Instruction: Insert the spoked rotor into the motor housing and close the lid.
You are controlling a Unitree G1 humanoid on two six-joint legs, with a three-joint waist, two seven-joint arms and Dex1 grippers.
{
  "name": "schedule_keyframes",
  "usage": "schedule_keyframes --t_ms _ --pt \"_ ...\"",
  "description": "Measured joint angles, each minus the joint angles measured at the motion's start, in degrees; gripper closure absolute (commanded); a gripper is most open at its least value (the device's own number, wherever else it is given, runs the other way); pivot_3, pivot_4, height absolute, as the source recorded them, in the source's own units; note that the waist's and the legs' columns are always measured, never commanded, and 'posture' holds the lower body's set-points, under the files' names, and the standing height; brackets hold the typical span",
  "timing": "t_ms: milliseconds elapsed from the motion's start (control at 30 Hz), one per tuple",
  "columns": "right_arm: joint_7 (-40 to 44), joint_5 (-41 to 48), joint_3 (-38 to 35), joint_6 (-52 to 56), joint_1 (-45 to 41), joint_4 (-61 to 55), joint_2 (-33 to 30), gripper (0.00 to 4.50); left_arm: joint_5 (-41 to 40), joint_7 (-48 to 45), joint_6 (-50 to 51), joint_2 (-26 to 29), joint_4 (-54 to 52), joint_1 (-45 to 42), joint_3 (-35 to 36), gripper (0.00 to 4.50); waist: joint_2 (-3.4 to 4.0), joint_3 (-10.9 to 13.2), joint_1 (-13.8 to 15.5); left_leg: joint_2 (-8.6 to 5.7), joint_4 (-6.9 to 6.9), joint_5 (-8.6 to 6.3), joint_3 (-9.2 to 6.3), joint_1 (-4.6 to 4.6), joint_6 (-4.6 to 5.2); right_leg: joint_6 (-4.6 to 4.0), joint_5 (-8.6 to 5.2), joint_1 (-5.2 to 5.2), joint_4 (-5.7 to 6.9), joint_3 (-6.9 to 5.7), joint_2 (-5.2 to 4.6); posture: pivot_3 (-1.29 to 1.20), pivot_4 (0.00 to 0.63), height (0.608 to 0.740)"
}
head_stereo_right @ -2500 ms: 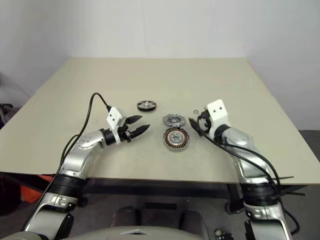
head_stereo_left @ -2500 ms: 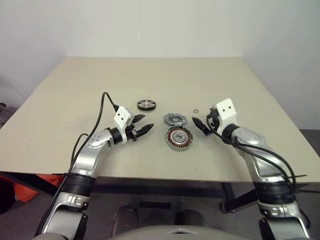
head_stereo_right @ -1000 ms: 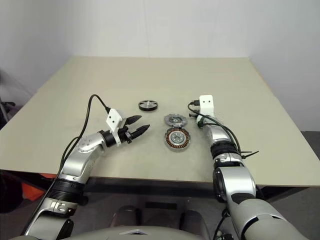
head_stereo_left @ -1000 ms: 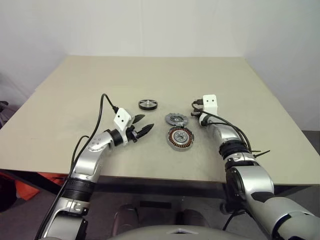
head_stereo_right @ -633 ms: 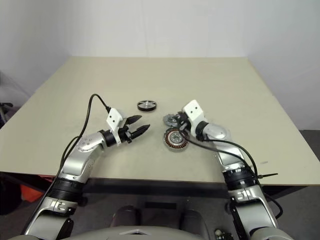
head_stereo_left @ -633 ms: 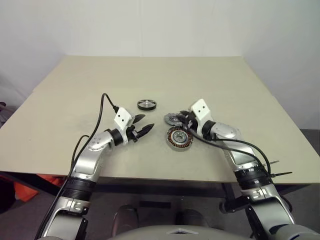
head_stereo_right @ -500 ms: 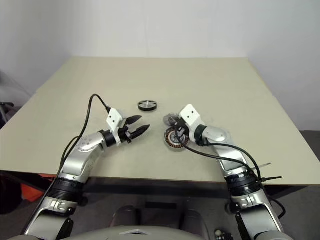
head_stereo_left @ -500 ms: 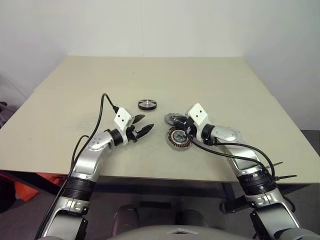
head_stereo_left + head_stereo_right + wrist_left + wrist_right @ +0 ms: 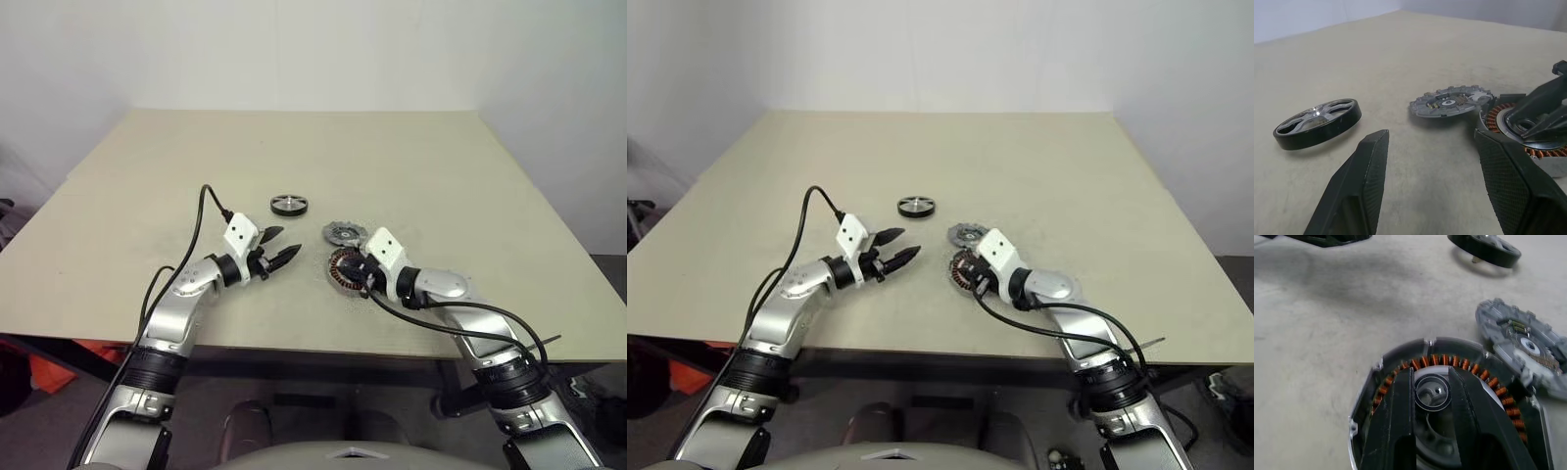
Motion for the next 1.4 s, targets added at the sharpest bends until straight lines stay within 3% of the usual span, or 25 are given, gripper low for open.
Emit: schedule_keyframes --t_ms 600,867,1067,1167,1400 --pt "0.54 0.39 -1.95 -0.05 0.63 -0.15 -1.1 3.93 0.43 0.02 -0.17 -0.05 0.13 0.55 -0.09 1.51 0.0 0.0 0.01 0.0 0.0 -0.01 0.0 0.0 0.02 0.0 0.0 0.0 0.01 0.0 0.0 0.0 0.0 0.74" --pt "0.25 1.62 -2.03 0.98 1.36 -0.57 -0.98 1.17 0.46 0.02 -0.2 -0.02 0.13 0.71 -0.09 1.51 0.0 0.0 0.01 0.0 0.0 0.0 0.0 0.01 0.01 0.0 0.0 0.01 0.01 0.0 0.0 0.0 0.0 0.74" --pt "-0.25 1.73 -2.23 0.98 1.36 -0.57 -1.0 1.17 0.5 0.0 -0.37 -0.02 0.16 0.71 -0.09 1.51 0.0 0.0 0.01 0.0 0.0 -0.01 0.0 0.01 0.01 0.0 0.0 0.01 0.01 0.0 0.0 0.0 0.0 0.74" --pt "-0.46 2.19 -3.08 0.99 1.33 -0.57 -1.0 1.81 0.59 0.01 -0.65 -0.02 0.28 0.71 -0.09 1.51 0.0 0.0 0.01 0.0 0.0 -0.01 0.0 0.01 0.01 0.0 0.0 0.01 0.01 0.0 0.0 0.0 0.0 0.74" --pt "-0.59 2.34 -3.53 0.99 1.27 -0.57 -1.05 4.28 0.79 0.04 -0.71 -0.03 0.43 0.72 -0.11 1.51 0.0 0.0 0.01 0.0 0.0 0.0 0.0 0.01 0.01 0.0 0.0 0.01 0.01 0.0 0.0 0.0 0.0 0.74"
